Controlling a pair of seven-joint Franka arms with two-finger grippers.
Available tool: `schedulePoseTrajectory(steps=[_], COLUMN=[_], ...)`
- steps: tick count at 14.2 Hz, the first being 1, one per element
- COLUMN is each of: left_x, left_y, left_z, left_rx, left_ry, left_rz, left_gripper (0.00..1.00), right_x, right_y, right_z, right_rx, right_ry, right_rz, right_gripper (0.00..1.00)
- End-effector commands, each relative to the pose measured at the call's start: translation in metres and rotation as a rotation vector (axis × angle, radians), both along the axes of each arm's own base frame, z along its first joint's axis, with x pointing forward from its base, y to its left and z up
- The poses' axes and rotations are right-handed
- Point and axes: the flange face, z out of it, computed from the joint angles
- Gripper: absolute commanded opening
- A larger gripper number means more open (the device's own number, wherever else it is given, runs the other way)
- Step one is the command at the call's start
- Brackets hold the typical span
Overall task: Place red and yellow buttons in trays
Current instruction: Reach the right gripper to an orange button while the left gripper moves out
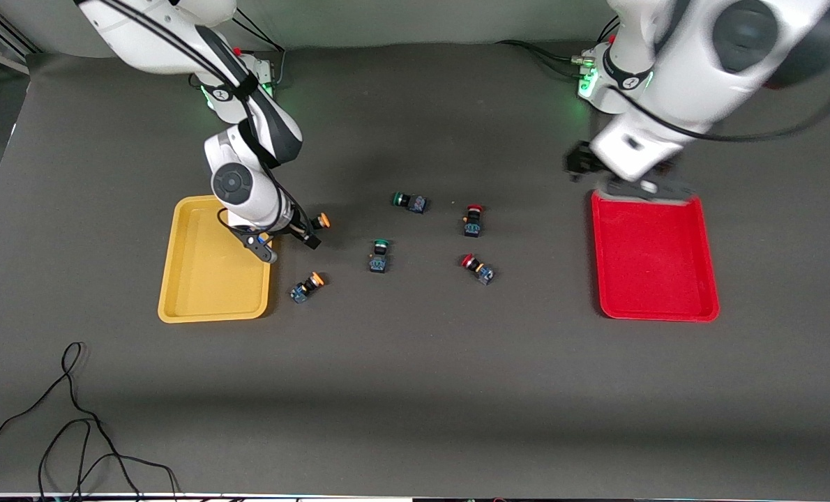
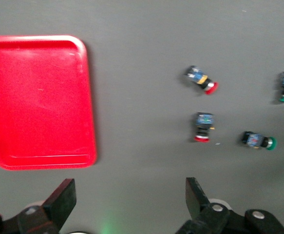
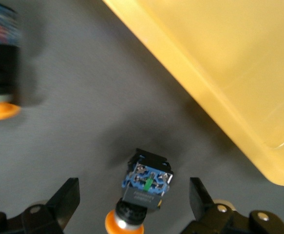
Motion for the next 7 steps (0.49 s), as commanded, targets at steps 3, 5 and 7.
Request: schedulePoseTrajectory(steps=[3, 5, 7], left_x=[-0.054, -0.068, -0.085], left_y=[-0.095, -0.118, -0.132], left_z=[-0.034, -0.073, -0.125], left_rx=[-0.025, -0.032, -0.027], left_ry=[-0.049, -0.051, -0.062], left_rz=[0.037, 0.018, 0.008], left_gripper=[1.0, 1.0, 1.0], right_x=[-0.008, -0.01, -0.009], right_y=[0.008, 0.01, 0.01], right_z=[-0.022, -0.023, -0.016], right_rx=[-0.014, -0.018, -0.025], right_ry=[0.041, 0.053, 0.059], right_rz=[-0.058, -0.054, -0.053], right_gripper=[0.92, 0.49, 0.11])
